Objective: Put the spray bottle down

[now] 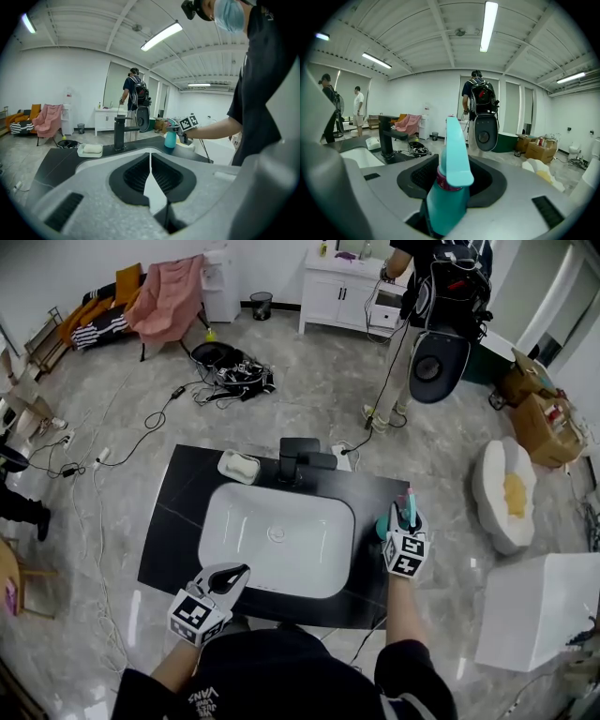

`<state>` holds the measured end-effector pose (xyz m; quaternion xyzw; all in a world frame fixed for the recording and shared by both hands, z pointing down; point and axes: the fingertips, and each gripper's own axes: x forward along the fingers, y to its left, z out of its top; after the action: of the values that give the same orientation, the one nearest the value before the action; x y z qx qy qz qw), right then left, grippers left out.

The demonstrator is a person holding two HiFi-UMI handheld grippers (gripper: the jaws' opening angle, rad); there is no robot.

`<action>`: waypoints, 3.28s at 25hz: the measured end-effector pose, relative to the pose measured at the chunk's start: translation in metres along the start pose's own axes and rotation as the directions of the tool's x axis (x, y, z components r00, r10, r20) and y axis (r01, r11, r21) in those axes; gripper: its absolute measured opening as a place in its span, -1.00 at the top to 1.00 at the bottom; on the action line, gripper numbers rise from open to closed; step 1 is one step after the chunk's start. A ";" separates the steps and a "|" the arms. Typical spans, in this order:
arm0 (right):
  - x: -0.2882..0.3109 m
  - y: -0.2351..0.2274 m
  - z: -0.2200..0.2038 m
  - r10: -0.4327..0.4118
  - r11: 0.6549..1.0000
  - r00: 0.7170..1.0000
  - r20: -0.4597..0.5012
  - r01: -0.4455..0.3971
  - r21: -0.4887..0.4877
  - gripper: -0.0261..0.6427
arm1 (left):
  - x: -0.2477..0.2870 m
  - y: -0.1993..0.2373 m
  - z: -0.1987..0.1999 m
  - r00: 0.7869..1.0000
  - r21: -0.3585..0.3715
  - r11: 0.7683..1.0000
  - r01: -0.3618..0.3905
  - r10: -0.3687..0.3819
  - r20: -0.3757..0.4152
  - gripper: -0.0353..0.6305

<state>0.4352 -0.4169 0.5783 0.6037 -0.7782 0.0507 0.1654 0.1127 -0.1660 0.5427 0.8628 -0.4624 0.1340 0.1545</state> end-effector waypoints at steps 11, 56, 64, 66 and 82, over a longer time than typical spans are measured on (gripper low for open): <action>0.003 -0.001 -0.008 0.017 0.998 0.999 -0.028 -0.016 0.053 0.04 | 0.004 0.003 0.000 1.000 0.004 1.000 0.020 -0.020 -0.005 0.82; -0.177 0.123 0.015 -0.239 0.953 0.969 0.063 0.222 0.206 0.91 | -0.033 0.052 0.017 0.933 0.138 0.926 0.350 -0.358 0.031 0.82; -0.217 0.180 0.031 -0.207 0.956 0.973 0.105 0.178 0.235 0.91 | -0.040 0.060 0.014 0.909 0.144 0.902 0.406 -0.415 0.037 0.82; -0.226 0.195 0.034 -0.200 0.954 0.973 0.114 0.167 0.247 0.91 | -0.042 0.064 0.013 0.904 0.141 0.899 0.416 -0.425 0.042 0.82; -0.268 0.259 0.030 -0.245 0.941 0.966 0.086 0.215 0.260 0.91 | -0.039 0.070 0.017 0.851 0.146 0.851 0.505 -0.519 0.084 0.82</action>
<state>0.2397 -0.1087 0.4958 0.7084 -0.6982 0.0924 0.0474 0.0342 -0.1797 0.5225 0.9688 -0.2153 0.0630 0.1049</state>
